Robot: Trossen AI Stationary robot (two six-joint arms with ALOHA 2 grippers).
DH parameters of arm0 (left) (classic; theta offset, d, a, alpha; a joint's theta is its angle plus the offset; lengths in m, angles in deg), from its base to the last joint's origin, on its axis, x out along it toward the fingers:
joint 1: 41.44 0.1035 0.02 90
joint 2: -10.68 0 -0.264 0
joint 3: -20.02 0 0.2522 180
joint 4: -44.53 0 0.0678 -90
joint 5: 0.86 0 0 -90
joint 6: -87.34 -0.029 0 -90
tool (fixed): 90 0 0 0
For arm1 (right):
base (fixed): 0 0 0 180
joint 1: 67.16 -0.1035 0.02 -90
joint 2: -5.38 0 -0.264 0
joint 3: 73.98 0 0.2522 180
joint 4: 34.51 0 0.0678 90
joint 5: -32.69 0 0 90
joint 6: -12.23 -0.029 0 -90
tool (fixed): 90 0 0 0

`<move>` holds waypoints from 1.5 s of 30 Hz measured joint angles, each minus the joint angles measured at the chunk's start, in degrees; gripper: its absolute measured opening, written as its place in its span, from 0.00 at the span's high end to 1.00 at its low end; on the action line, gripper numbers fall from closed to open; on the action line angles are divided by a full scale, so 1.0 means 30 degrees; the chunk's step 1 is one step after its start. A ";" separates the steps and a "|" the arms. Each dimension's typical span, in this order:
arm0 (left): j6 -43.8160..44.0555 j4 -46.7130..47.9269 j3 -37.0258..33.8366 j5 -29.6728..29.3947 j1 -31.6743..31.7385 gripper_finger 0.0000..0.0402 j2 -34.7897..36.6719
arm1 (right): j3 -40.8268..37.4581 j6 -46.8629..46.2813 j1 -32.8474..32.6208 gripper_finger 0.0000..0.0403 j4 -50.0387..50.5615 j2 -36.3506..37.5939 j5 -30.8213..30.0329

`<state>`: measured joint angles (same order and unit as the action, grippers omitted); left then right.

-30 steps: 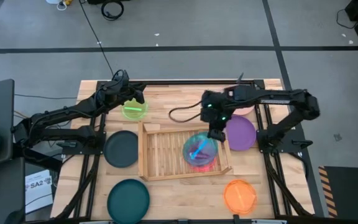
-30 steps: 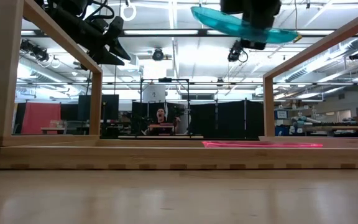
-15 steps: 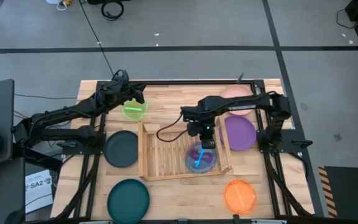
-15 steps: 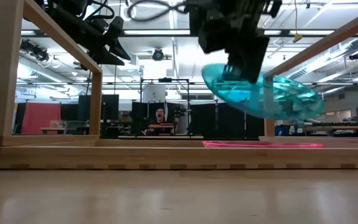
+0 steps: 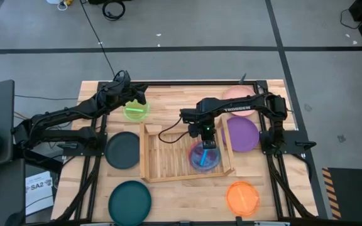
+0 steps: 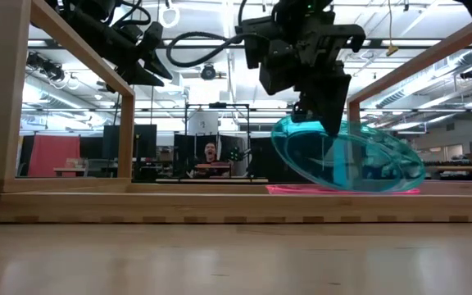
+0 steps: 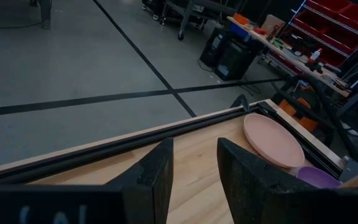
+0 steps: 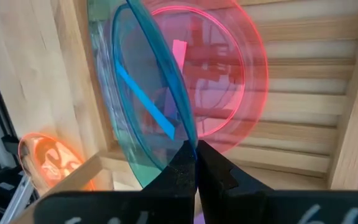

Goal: Place and stack plates onto a shelf
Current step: Stack the blue plate on top of the red plate on the shelf

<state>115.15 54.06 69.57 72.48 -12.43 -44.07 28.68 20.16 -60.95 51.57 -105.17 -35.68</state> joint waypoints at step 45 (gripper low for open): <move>-0.0009 0.0073 0.0000 -0.0007 0.0000 0.68 0.0001 | -0.0011 0.0283 0.0011 0.59 -0.0605 0.0015 -0.0044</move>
<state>115.12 54.28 69.57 72.46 -12.43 -44.06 28.64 21.01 -60.92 49.75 -105.12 -35.81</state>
